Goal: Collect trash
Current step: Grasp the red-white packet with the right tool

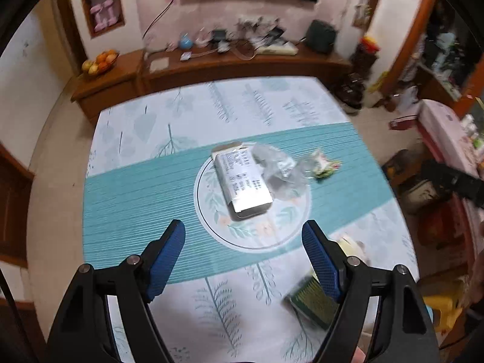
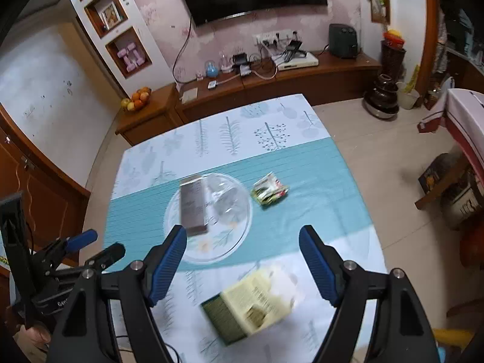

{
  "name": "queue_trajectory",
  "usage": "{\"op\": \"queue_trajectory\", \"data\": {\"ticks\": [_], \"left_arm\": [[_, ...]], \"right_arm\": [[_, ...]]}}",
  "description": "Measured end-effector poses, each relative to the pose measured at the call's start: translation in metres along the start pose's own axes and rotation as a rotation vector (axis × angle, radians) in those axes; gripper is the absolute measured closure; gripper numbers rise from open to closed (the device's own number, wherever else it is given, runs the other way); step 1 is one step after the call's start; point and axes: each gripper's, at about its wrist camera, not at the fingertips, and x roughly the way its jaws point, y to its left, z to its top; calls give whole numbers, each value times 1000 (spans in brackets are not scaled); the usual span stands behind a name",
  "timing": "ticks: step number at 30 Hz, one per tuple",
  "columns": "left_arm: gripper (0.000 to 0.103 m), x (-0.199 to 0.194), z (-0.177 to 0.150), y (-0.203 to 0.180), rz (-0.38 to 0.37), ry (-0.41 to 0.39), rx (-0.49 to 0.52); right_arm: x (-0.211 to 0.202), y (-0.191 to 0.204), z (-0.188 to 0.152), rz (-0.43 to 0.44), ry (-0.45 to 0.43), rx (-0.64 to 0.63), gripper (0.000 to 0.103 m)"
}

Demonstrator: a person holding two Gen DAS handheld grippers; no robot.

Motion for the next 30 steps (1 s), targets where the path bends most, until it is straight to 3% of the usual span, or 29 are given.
{"op": "queue_trajectory", "data": {"ticks": [3,6,8,13,18,21,25,30], "left_arm": [[25,36,10,-6,28,66,-65],[25,71,17,-9,34,115,-141],[25,93,20,-11,42,137,-185],[25,133,25,-12,42,193,-273],[25,150,36,-19,51,208,-268],[25,160,43,-21,68,221,-250],[25,179,52,-16,95,246,-245],[23,194,59,-2,64,244,-287]], "right_arm": [[49,-32,30,69,84,24,27],[103,-65,46,156,192,76,37],[141,-85,52,188,272,116,49],[213,-113,51,236,428,204,58],[243,-116,45,298,493,280,61],[254,-110,48,325,494,299,67],[263,-103,53,336,496,278,84],[264,-99,56,340,466,228,88]]}}
